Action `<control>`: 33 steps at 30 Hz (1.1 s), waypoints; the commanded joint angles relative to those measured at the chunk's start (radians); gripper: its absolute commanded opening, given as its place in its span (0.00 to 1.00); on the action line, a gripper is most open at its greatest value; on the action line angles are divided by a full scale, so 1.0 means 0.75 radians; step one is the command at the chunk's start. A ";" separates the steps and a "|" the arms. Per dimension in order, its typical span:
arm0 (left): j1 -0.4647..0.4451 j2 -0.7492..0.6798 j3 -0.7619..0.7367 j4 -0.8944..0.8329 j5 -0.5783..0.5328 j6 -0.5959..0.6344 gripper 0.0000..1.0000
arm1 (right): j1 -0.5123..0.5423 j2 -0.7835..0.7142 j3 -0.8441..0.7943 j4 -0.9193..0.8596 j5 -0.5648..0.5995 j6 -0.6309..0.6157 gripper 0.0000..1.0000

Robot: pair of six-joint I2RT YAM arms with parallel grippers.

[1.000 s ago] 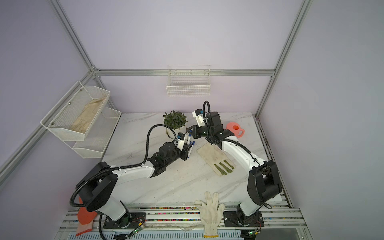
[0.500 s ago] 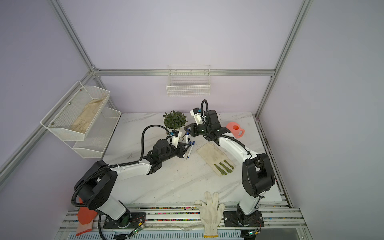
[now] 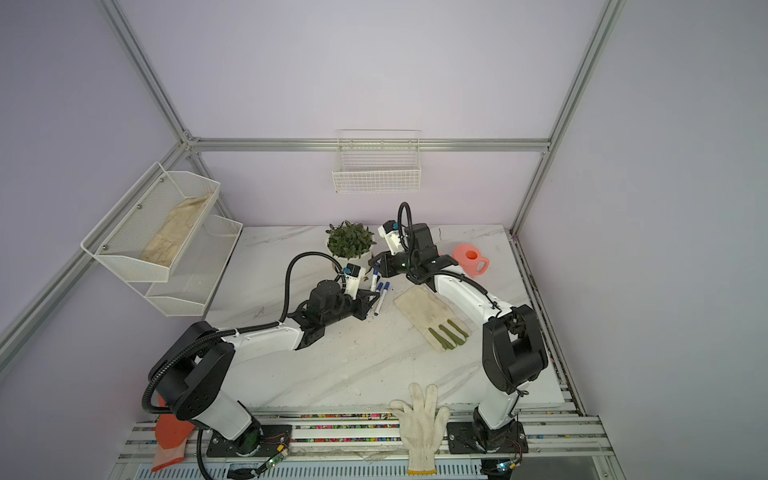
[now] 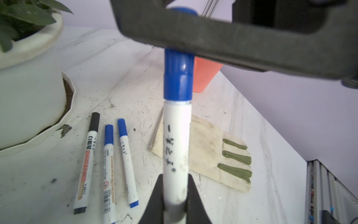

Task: Insert the pens into the pen caps
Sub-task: 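Lower the blue cap onto the upright marker tip with the right gripper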

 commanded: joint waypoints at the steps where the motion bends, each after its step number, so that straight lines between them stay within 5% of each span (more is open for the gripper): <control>1: 0.090 -0.064 0.169 0.303 -0.506 -0.110 0.00 | 0.016 0.021 -0.071 -0.442 0.139 -0.116 0.00; 14: 0.110 -0.048 0.266 0.282 -0.615 -0.086 0.00 | -0.008 0.062 -0.079 -0.458 0.014 -0.070 0.00; 25: 0.216 -0.079 0.308 0.300 -0.566 -0.187 0.00 | 0.042 0.061 -0.145 -0.558 0.135 -0.120 0.00; 33: 0.254 -0.079 0.342 0.327 -0.529 -0.221 0.00 | -0.094 0.032 -0.194 -0.500 -0.110 -0.038 0.00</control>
